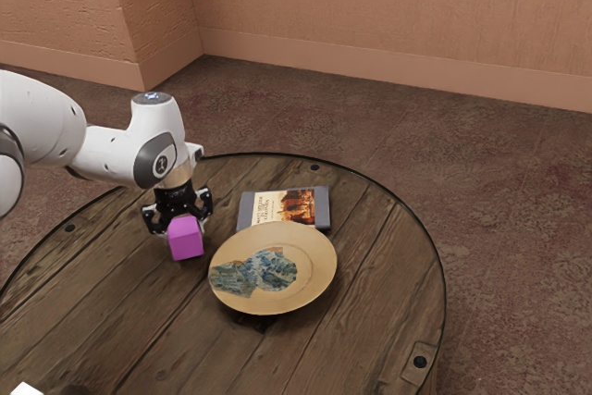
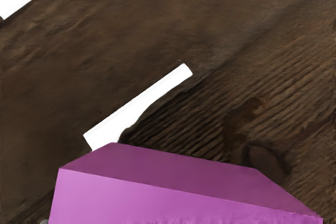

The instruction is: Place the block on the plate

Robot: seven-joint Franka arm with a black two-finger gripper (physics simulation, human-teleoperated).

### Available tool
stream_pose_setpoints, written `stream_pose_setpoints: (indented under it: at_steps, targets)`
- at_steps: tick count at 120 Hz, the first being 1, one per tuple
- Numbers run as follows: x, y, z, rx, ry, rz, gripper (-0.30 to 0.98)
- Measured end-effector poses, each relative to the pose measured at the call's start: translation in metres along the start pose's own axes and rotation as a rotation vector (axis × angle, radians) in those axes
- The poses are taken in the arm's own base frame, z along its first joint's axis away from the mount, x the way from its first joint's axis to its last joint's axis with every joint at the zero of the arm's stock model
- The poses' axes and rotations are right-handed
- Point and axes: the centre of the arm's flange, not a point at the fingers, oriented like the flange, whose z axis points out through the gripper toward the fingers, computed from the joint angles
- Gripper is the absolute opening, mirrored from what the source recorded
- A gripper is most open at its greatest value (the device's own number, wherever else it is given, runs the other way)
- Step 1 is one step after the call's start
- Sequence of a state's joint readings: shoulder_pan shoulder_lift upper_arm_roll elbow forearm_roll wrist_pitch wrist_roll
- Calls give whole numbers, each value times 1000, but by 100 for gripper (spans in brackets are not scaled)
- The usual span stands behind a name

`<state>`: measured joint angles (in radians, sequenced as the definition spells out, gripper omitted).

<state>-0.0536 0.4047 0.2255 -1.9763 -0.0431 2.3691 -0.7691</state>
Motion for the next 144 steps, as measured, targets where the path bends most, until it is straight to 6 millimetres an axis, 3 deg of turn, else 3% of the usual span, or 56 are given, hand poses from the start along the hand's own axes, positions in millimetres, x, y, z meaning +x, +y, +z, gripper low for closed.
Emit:
stream_pose_setpoints:
  at_steps: [20, 38, 45, 59, 68, 74, 92, 112, 134, 144]
  targets:
    - [-1, 1, -22, -26, 14, -14, 40]
    - [-32, 16, -94, -82, 27, 11, 37]
    - [-55, 25, -113, -94, 18, 28, 37]
    - [-122, 55, -140, -101, 4, 97, 37]
    - [-164, 74, -141, -86, -8, 130, 37]
    - [-179, 82, -130, -64, -22, 129, 37]
    - [-178, 86, -96, -15, -53, 44, 38]
    - [-178, 87, -97, -16, -48, -23, 55]
    - [-185, 88, -141, -79, -14, -57, 63]
    - [-171, 85, -167, -103, 9, -49, 65]
